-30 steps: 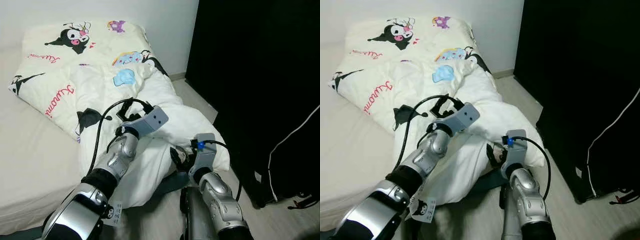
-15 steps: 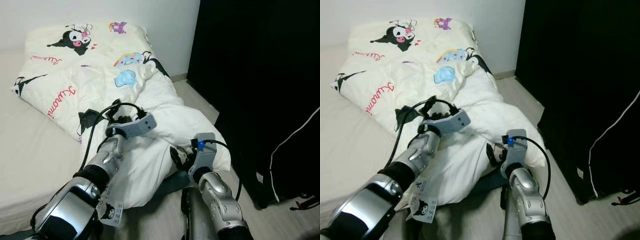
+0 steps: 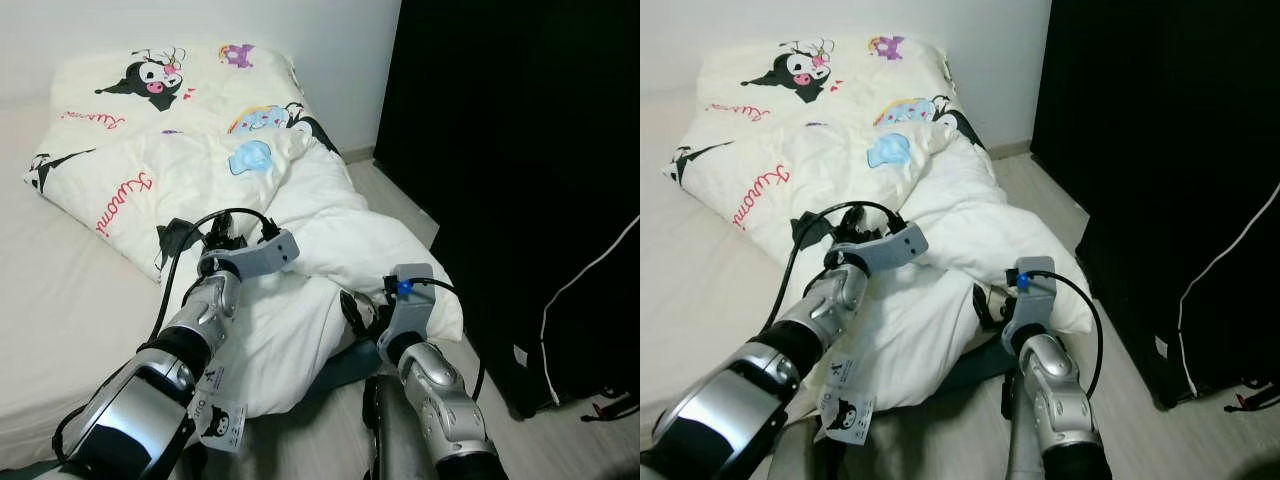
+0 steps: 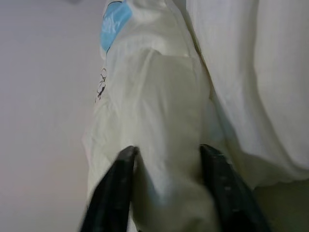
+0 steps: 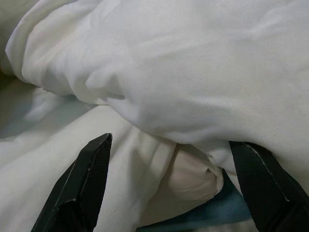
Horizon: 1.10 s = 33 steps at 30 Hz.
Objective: Clean up the room
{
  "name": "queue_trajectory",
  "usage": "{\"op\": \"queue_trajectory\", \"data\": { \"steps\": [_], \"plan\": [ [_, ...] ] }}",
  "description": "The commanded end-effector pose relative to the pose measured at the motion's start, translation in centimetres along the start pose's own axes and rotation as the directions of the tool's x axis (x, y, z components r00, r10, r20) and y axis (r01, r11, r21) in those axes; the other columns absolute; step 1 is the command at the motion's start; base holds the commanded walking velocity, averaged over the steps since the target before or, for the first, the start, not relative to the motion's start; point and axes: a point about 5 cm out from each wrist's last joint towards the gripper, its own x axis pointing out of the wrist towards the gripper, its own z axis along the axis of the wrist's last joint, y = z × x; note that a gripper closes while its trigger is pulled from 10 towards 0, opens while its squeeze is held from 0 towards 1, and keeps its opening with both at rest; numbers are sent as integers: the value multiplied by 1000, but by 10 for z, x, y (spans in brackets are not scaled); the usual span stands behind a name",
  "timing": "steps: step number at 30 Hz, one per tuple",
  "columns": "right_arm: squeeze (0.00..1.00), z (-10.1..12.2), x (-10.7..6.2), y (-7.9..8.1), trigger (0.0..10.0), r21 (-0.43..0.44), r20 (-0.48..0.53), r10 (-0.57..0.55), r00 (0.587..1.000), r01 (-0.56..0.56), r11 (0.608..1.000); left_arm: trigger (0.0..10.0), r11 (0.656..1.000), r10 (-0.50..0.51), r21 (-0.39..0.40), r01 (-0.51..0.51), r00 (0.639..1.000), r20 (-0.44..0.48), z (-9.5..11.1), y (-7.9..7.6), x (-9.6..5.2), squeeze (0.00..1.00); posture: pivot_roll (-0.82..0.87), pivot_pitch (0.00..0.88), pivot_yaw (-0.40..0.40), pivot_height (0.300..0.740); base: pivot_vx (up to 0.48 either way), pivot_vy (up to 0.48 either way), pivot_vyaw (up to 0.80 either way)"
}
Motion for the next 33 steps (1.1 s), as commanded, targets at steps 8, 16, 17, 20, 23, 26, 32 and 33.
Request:
{"op": "queue_trajectory", "data": {
  "steps": [8,16,17,20,23,26,32,33],
  "plan": [
    [0,-1,0,2,10000,1,-13,2,1000,-2,1000,0,999,-11,-31,10,999,-37,-8,2,1,0,-128,155,27,431,0,0,0],
    [0,5,0,4,10000,8,9,14,1000,-14,1000,0,855,23,-490,-172,955,-295,-53,43,9,0,-132,155,25,431,0,0,0],
    [0,5,0,3,10000,8,10,15,1000,-16,1000,0,728,4,-627,-279,915,-403,-77,53,5,0,-126,156,26,431,0,0,0],
    [0,5,0,3,10000,8,10,16,1000,-16,1000,0,620,-13,-689,-376,872,-489,-100,58,-2,0,-115,159,26,431,0,0,0],
    [0,5,0,3,10000,9,8,17,1000,-17,1000,0,574,-2,-674,-465,822,-569,-123,61,-13,0,-109,161,27,431,0,0,0],
    [0,3,1,5,10000,14,2,22,1000,-22,1000,0,578,79,-543,-609,704,-705,-164,64,-41,0,-99,165,22,431,0,0,0],
    [0,1,2,9,10000,16,-12,45,999,-45,999,0,708,248,-287,-645,607,-755,-189,71,-67,0,-76,167,11,431,0,0,0],
    [0,1,3,9,10000,14,-16,49,999,-49,999,0,724,287,-238,-648,596,-750,-192,75,-71,0,-69,167,11,431,0,0,0]
  ]
}}
